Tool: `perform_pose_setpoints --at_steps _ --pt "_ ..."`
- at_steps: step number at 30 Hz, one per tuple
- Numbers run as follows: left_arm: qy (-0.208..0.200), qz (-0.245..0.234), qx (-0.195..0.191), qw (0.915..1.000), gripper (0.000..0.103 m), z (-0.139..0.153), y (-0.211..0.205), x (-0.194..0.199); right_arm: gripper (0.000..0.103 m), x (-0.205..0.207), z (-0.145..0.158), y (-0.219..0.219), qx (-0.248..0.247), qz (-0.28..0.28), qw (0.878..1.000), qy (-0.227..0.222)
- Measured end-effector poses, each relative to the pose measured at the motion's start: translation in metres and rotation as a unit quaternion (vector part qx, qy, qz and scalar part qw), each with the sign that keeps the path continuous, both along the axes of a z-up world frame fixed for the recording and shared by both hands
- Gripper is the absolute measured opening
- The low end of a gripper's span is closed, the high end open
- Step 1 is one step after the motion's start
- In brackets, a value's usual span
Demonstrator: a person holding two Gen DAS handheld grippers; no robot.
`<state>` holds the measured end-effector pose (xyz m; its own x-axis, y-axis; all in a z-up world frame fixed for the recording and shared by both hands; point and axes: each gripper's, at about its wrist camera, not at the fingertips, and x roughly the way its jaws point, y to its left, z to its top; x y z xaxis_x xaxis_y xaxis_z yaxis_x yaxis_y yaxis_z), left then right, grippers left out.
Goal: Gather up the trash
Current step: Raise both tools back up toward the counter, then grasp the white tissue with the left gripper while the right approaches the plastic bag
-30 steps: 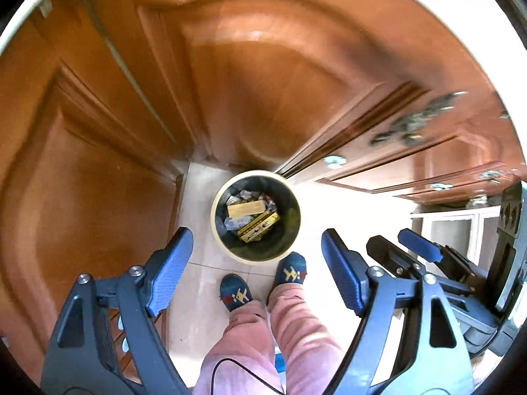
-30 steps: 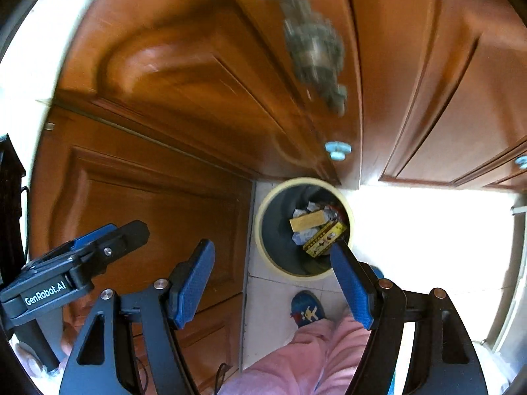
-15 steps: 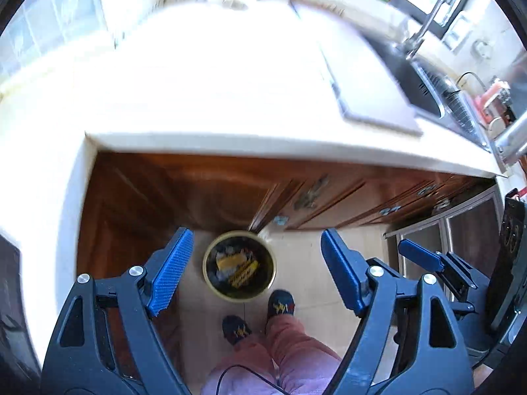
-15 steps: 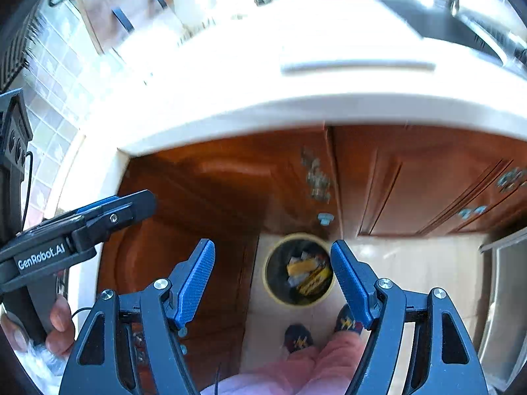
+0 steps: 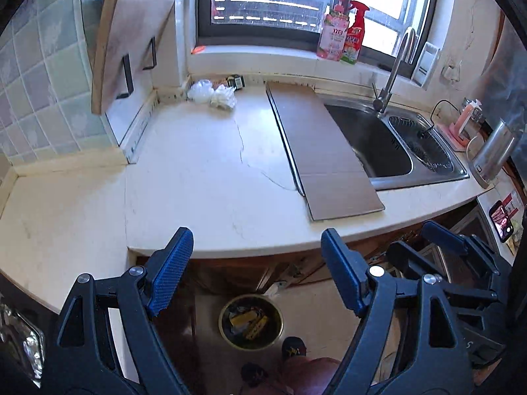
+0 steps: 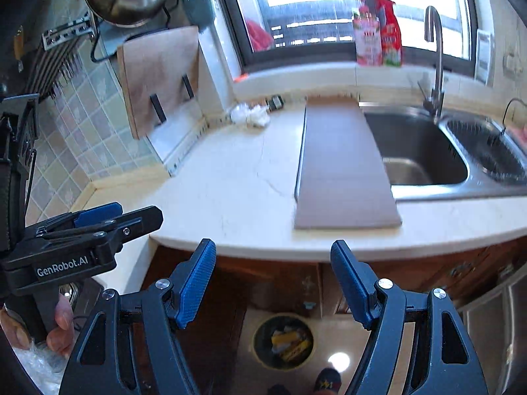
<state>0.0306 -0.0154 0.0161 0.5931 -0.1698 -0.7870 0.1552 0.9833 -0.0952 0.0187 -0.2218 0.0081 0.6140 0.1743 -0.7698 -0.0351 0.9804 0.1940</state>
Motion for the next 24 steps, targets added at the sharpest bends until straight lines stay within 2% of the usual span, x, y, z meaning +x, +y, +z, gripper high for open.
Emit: perform_pose_setpoints --at_steps 7,10,15,19,24 --pt "-0.038 0.002 0.012 0.9992 0.078 0.046 0.003 0.032 0.074 0.040 0.067 0.009 -0.025 -0.003 0.999 -0.039" --pt "-0.050 0.009 0.019 0.9985 0.078 0.053 0.006 0.050 0.074 0.069 0.083 0.007 -0.030 -0.002 0.999 -0.042" --pt "-0.045 0.037 0.018 0.9982 0.077 0.053 0.013 0.092 0.074 0.134 0.083 -0.003 -0.015 0.013 0.999 -0.036" --pt "-0.030 0.054 0.024 0.9978 0.078 0.044 0.009 0.142 0.073 0.200 0.076 -0.013 0.002 0.037 0.999 -0.033" --pt "-0.003 0.072 0.042 0.9966 0.077 0.023 -0.010 0.213 0.065 0.297 0.064 -0.027 0.021 0.063 0.997 -0.024"
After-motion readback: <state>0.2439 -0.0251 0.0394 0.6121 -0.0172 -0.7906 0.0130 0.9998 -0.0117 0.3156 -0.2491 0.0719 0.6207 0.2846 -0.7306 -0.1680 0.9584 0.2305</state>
